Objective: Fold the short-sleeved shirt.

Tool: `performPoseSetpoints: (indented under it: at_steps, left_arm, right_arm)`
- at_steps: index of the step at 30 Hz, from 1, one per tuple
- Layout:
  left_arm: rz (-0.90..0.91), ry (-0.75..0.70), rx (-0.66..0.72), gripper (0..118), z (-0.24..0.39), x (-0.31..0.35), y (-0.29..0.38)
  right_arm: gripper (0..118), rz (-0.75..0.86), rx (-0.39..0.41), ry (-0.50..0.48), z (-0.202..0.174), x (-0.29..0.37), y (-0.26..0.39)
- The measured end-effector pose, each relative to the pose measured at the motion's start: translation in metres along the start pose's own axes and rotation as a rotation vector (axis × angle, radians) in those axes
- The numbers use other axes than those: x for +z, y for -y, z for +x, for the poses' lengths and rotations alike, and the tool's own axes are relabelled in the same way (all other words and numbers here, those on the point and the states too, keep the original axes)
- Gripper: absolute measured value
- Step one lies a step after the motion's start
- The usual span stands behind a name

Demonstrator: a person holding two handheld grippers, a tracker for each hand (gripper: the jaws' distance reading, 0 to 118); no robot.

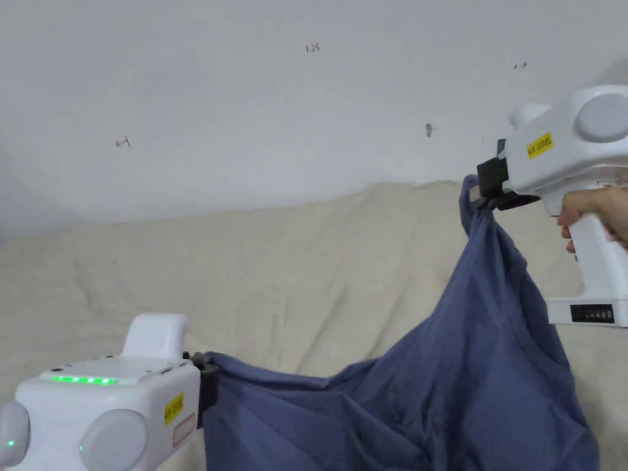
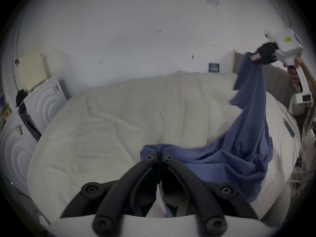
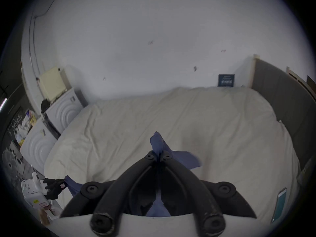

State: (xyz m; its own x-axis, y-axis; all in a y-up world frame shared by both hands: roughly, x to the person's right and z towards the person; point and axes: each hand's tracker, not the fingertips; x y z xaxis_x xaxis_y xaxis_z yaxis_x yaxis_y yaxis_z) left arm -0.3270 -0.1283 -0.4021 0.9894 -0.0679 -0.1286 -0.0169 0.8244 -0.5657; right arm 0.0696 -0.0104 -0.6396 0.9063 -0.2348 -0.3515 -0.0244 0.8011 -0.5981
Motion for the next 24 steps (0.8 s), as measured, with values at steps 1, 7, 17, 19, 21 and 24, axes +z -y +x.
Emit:
performPoseSetpoints:
  at_steps: [1, 7, 17, 19, 21, 24]
  left_arm:
    - [0.017, 0.005, 0.005, 4, -0.004, 0.004, -0.01]
    - [0.171, -0.136, -0.002, 4, -0.029, 0.034, -0.077]
    - [0.27, -0.197, 0.053, 4, -0.069, 0.046, -0.189]
    - [0.3, -0.193, 0.064, 4, -0.07, 0.047, -0.205]
    - [0.31, -0.219, 0.033, 4, -0.071, 0.042, -0.222]
    - [0.321, -0.24, 0.031, 4, -0.077, 0.033, -0.244]
  right_arm:
    - [1, 0.017, -0.007, 0.01, 0.005, 0.011, -0.007]
    - [1, 0.11, -0.052, 0.112, 0.036, 0.069, -0.052]
    - [1, 0.164, -0.105, 0.11, 0.045, 0.091, -0.105]
    - [1, 0.182, -0.115, 0.109, 0.043, 0.086, -0.117]
    - [1, 0.187, -0.125, 0.097, 0.041, 0.082, -0.13]
    - [1, 0.204, -0.133, 0.098, 0.036, 0.074, -0.157]
